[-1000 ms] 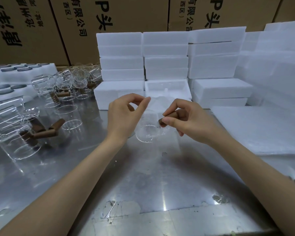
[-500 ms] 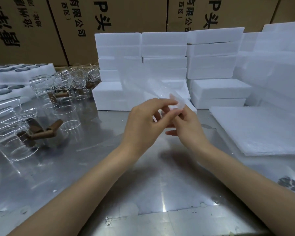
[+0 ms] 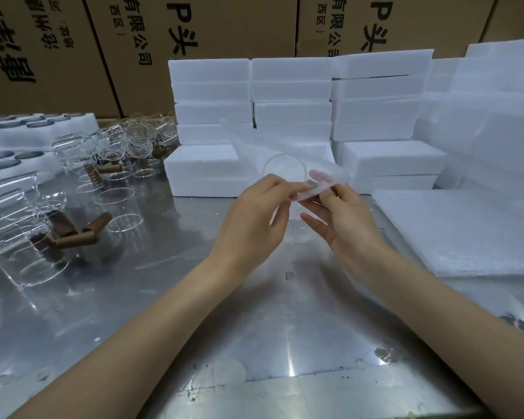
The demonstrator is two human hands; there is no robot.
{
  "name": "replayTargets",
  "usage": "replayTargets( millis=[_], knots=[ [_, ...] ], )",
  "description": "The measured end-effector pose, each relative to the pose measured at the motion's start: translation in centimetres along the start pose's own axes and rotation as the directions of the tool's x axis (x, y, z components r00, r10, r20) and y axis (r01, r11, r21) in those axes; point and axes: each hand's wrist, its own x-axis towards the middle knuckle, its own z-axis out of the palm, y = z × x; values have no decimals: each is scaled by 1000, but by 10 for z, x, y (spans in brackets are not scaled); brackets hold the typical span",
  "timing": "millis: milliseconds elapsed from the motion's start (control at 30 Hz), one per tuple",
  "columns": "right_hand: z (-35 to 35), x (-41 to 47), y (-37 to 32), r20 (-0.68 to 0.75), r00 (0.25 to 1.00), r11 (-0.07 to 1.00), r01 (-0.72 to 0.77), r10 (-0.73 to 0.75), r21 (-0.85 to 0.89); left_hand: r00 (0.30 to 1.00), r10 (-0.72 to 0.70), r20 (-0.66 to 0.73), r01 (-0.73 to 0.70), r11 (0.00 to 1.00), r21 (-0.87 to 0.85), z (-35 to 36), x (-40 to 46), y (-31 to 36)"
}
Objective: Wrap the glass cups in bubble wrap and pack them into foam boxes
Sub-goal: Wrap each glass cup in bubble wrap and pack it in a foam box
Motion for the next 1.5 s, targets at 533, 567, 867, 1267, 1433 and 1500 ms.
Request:
replayTargets(
  millis=[533,567,867,1267,1433,1500],
  knots=[
    [6,2,-7,-14,996,993,-86,87,86,660,-751,17,608,520,-600,-29,13,-30],
    [6,1,-8,7,996,993,-89,89,83,629,-765,135,642,414,-645,-27,12,-33],
    [4,1,-2,165,965,975,-217,206,53,626,-464,627,741,104,-663,-19,6,-31],
    [-5,8,-8,141,965,973,-228,221,36,650,-615,446,694,241,-679,-31,6,-41],
    [-10,10,-13,90,967,971,-238,238,-4,908,-324,265,361,927,-104,-38,-1,-43],
    [-11,10,-13,84,969,972,-228,232,-49,932,-198,304,202,979,20,-31,-2,-42]
  ],
)
